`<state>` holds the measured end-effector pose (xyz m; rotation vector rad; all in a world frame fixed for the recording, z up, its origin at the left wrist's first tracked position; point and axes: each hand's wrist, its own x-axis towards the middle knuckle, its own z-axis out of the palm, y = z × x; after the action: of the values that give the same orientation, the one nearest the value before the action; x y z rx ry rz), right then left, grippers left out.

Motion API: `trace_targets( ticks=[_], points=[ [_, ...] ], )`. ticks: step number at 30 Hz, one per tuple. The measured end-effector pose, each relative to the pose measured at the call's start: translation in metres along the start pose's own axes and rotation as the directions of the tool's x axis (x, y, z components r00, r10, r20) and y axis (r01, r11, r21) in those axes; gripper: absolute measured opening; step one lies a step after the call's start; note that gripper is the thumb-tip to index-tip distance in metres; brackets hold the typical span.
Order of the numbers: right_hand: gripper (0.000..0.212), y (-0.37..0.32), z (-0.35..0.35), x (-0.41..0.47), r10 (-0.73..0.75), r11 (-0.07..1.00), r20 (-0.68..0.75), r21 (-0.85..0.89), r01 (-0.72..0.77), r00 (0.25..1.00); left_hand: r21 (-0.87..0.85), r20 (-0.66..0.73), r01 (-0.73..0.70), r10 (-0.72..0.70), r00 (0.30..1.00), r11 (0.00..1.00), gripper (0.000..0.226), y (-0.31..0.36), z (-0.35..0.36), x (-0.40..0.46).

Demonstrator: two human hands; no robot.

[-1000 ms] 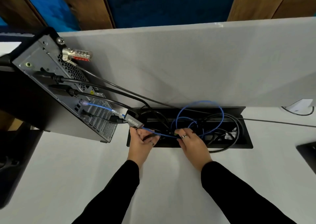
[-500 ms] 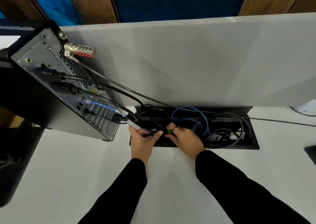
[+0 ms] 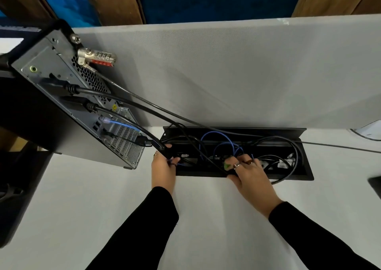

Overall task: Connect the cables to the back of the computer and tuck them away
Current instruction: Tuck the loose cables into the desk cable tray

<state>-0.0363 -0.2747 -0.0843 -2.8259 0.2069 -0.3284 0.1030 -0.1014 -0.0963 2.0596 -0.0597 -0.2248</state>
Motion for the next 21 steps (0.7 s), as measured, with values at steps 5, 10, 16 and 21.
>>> trace_targets(
  ticks=[5, 10, 16, 21],
  points=[
    [0.022, -0.007, 0.004, 0.025, 0.167, 0.969, 0.081, 0.173, -0.179, 0.983, -0.056, -0.025, 0.031, -0.033, 0.999, 0.998, 0.032, -0.008, -0.002, -0.01],
    [0.024, -0.019, 0.03, 0.049, 0.21, 0.959, 0.087, 0.174, -0.223, 0.974, -0.341, -0.19, -0.006, -0.063, 0.98, 0.94, 0.034, -0.001, 0.006, -0.059],
    [0.022, -0.026, 0.039, 0.048, 0.209, 0.948, 0.09, 0.228, -0.224, 0.974, -0.293, 0.108, 0.129, -0.101, 0.989, 0.947, 0.034, 0.017, 0.024, -0.035],
    [0.024, -0.022, 0.033, 0.043, 0.162, 0.938, 0.12, 0.29, -0.191, 0.979, -0.164, 0.238, 0.158, -0.116, 0.964, 0.974, 0.024, 0.03, 0.03, -0.008]
  ],
)
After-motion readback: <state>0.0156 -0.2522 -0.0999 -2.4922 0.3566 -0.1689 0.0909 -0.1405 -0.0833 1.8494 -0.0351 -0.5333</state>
